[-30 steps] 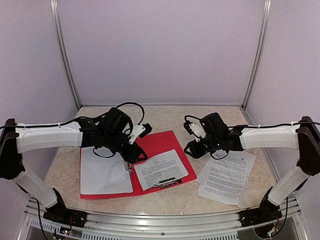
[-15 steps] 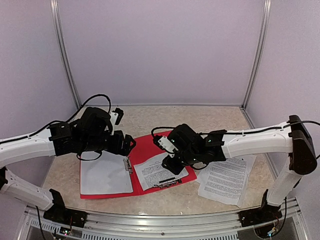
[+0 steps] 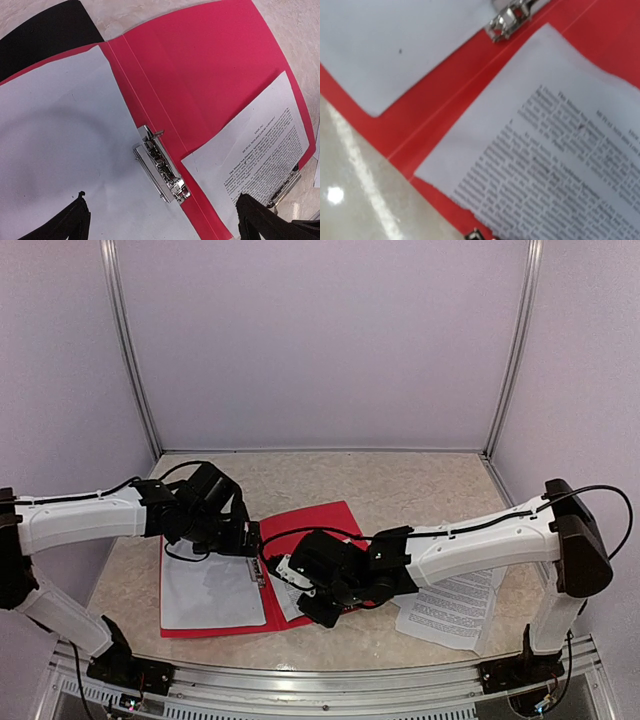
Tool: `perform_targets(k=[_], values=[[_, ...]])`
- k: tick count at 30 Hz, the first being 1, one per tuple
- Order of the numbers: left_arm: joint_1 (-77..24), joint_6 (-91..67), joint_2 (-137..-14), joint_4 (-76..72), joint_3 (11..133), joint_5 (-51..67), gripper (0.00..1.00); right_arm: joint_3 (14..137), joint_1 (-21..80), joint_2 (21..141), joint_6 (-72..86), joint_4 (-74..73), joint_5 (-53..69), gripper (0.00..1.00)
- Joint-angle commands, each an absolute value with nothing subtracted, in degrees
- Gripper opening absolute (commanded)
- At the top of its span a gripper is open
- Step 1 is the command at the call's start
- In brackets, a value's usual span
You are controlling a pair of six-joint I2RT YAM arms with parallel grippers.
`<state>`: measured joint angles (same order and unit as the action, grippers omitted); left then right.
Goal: Put the files into the folder
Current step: Close the spring clip at the center of the board.
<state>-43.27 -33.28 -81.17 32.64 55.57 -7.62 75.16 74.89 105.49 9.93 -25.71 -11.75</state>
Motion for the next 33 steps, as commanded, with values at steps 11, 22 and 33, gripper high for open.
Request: perform_targets(k=[11, 22, 33], values=[[-37.3, -35.5, -65.4, 33.4, 48.5, -9.3, 0.99, 80.8, 76.1, 110.4, 8.3, -32.0, -11.7, 0.3], [-36.1, -34.0, -64.8, 33.6, 49.0, -8.5, 0.99, 86.0, 76.2, 115.0, 5.8, -38.1, -12.7, 0.32], [-36.0, -33.6, -65.7, 33.4, 49.1, -7.8, 0.99, 88.4, 76.2, 117.9, 3.8, -41.0, -12.6, 0.32]])
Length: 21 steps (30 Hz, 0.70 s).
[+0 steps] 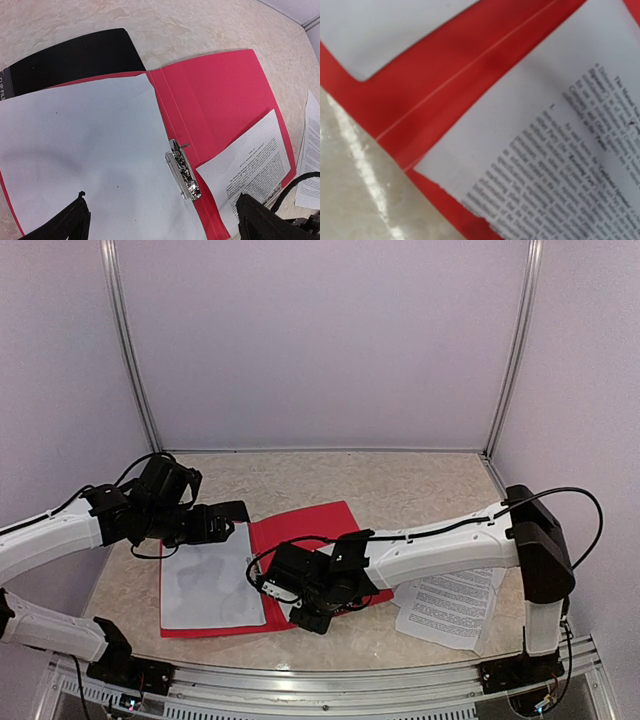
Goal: Put the files into the folder
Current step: Close the spring clip at the center of the board.
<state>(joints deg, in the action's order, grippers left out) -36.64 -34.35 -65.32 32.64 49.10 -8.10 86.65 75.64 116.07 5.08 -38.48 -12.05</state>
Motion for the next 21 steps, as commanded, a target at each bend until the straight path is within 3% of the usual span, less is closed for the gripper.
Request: perform_targets(k=[1, 10, 21], values=[[-36.0, -33.5, -65.7, 33.4, 49.1, -7.8, 0.99, 88.5, 76.1, 118.1, 3.7, -41.2, -12.7, 0.32], [-36.0, -33.4, -66.0, 33.3, 49.2, -7.7, 0.99, 89.6, 76.2, 119.5, 2.4, -42.3, -14.0, 0.31], [-36.0, -33.3, -66.7, 33.1, 49.3, -7.1, 0.99, 90.3, 76.1, 119.6, 1.8, -43.5, -15.2, 0.2]])
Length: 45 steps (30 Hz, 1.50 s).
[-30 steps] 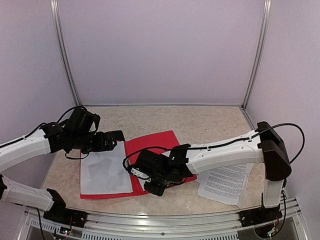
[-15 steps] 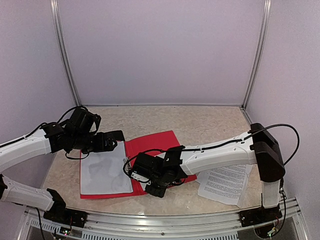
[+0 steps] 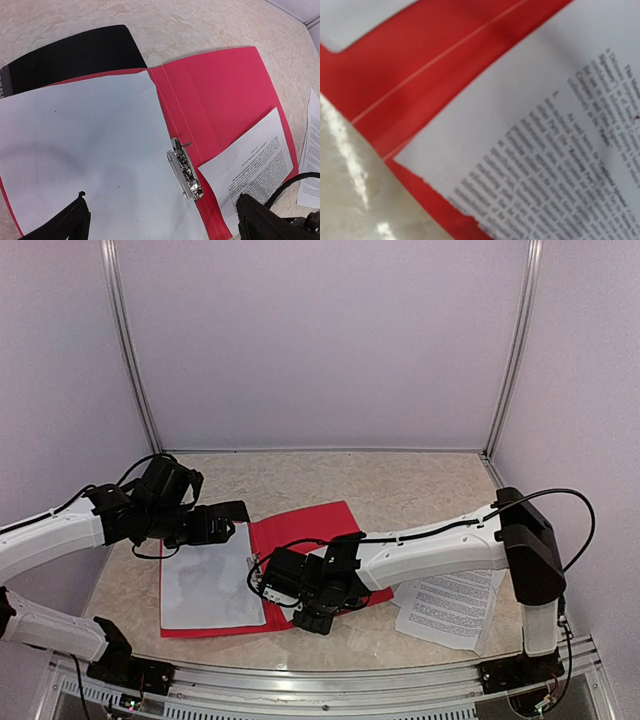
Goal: Put the files into the folder
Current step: Close the spring clip at the center of the board.
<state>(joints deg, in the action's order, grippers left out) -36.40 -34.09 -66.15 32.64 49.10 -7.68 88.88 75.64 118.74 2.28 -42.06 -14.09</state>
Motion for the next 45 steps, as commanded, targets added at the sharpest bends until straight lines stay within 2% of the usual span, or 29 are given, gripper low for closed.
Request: perform_targets(k=[1, 13, 45], values=[[-36.0, -33.3, -66.9, 33.1, 49.4, -7.1, 0.99, 90.2, 76.1, 119.6, 1.9, -43.6, -15.2, 0.19], [-36.0, -33.2, -67.8, 33.0, 49.5, -6.5, 0.99, 89.5, 76.0, 117.7, 3.0, -44.3, -16.8, 0.12], [-36.1, -32.9, -69.5, 33.1, 50.5, -5.7, 0.99, 83.6, 76.1, 111.5, 7.7, -44.8, -19.8, 0.15]])
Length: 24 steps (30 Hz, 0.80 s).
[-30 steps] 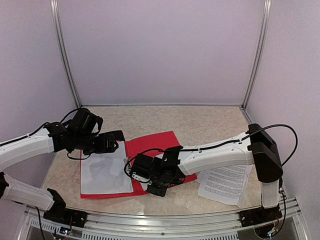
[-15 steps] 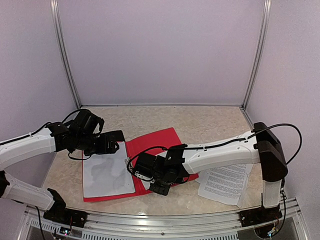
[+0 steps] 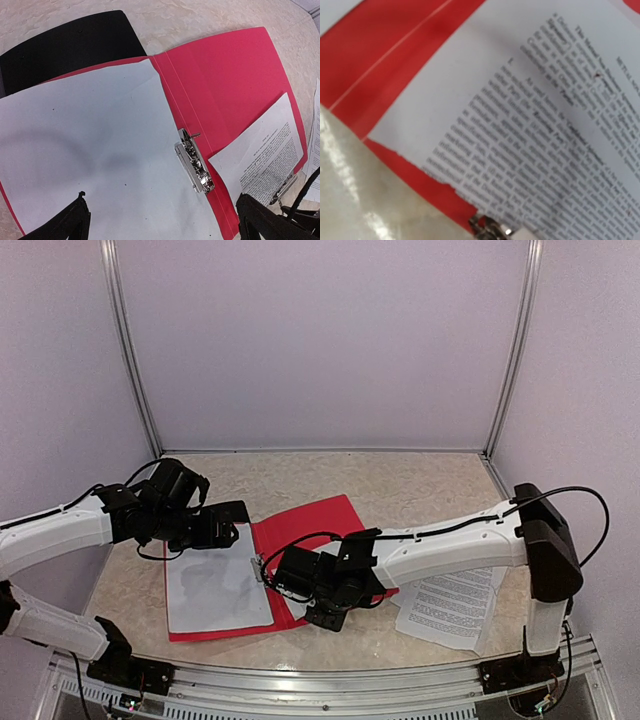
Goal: Put the files into the folder
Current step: Close the spring clip at the center of the board.
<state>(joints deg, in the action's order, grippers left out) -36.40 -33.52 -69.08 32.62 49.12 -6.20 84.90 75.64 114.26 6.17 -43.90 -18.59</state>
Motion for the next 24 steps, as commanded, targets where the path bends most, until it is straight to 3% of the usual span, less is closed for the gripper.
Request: perform_targets(k=[1, 24], values=[[-36.1, -32.8, -69.5, 33.1, 50.6, -5.8, 0.99, 83.4, 76.1, 111.2, 7.9, -44.8, -19.9, 0.15], [-36.2, -32.8, -71.4, 32.8, 51.5, -4.7, 0.99, 77.9, 76.0, 106.5, 12.0, -44.8, -22.0, 0.21]])
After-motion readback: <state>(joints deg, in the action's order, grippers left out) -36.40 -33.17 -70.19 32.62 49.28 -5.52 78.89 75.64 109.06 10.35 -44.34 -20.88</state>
